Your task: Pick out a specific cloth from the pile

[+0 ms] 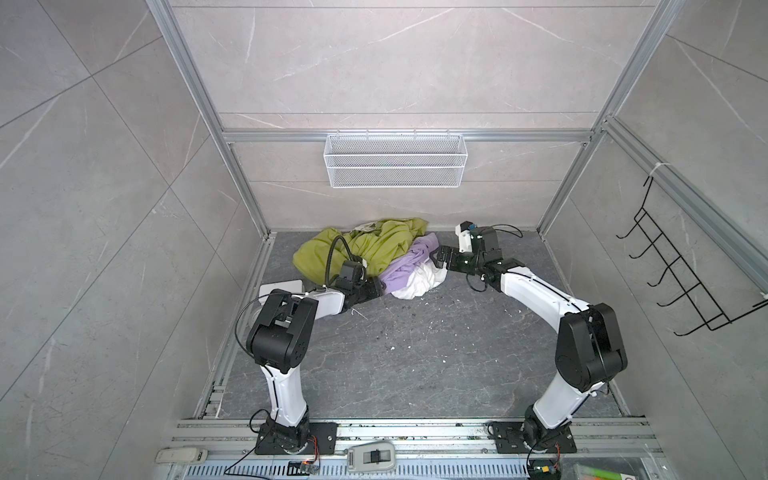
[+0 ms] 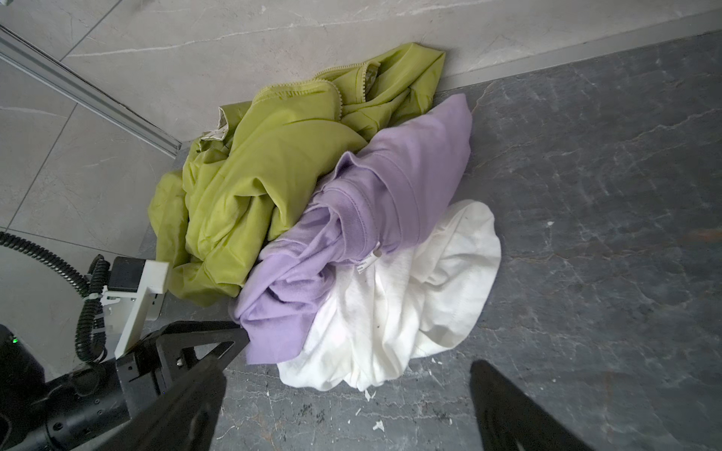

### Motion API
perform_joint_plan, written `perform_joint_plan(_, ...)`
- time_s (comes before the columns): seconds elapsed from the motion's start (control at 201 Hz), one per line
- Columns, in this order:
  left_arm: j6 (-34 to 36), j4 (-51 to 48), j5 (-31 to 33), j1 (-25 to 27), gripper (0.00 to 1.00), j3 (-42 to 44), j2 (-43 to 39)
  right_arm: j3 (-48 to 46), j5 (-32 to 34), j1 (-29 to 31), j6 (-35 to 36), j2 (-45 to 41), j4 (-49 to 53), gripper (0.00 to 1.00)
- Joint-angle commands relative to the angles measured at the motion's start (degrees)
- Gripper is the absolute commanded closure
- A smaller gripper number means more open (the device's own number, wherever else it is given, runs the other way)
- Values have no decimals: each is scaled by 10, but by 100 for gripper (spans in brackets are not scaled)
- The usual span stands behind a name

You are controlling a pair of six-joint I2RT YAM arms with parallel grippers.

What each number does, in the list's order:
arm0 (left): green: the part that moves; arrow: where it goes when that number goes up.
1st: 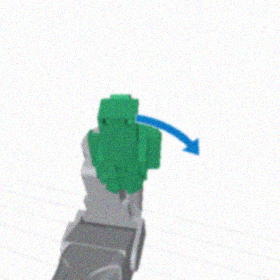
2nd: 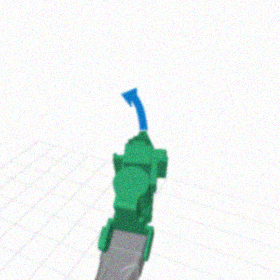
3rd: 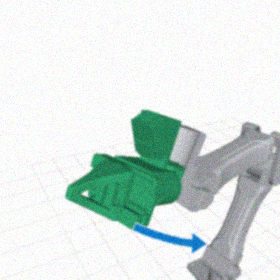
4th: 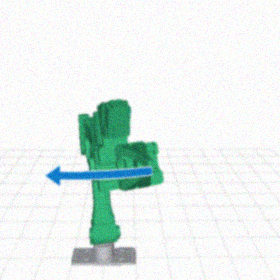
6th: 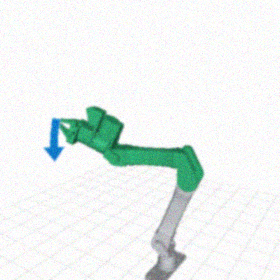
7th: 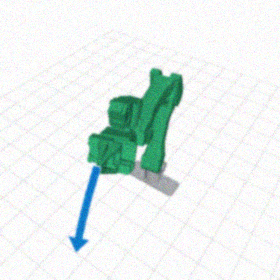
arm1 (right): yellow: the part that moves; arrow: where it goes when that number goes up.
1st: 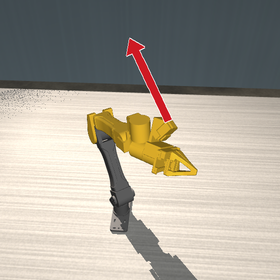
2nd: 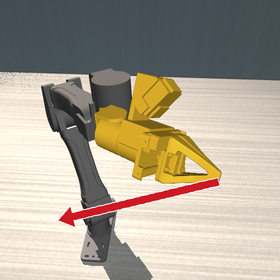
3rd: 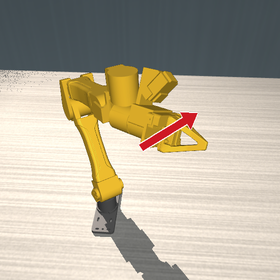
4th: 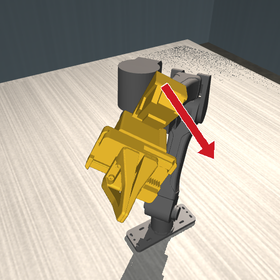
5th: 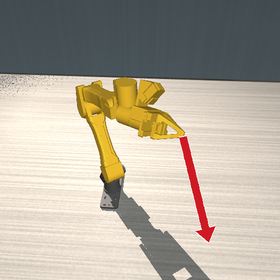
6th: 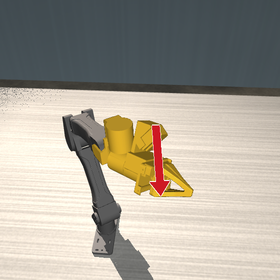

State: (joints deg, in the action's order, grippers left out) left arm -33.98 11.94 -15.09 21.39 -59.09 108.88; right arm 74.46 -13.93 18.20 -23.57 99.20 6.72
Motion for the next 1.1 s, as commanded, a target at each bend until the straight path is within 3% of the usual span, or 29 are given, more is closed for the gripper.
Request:
perform_joint_plan(0.0, 23, -5, 8, -1, 46, -16, 8, -6, 1, 2, -1, -18, 6, 0)
perform_joint_plan(0.354, 31, -6, 17, -1, 52, -18, 7, 5, -15, 4, -2, 10, 2, 0)
perform_joint_plan(0.617, 33, -11, 19, -2, 52, -17, 1, 100, 29, 25, 30, 88, 59, 4)
perform_joint_plan(0.916, 33, -10, 17, -1, 52, -18, 3, 214, 60, 39, 34, 170, 127, 24)
perform_joint_plan(1.09, 33, -9, 17, -1, 52, -18, 3, 303, 136, 50, -4, 213, 204, 46)
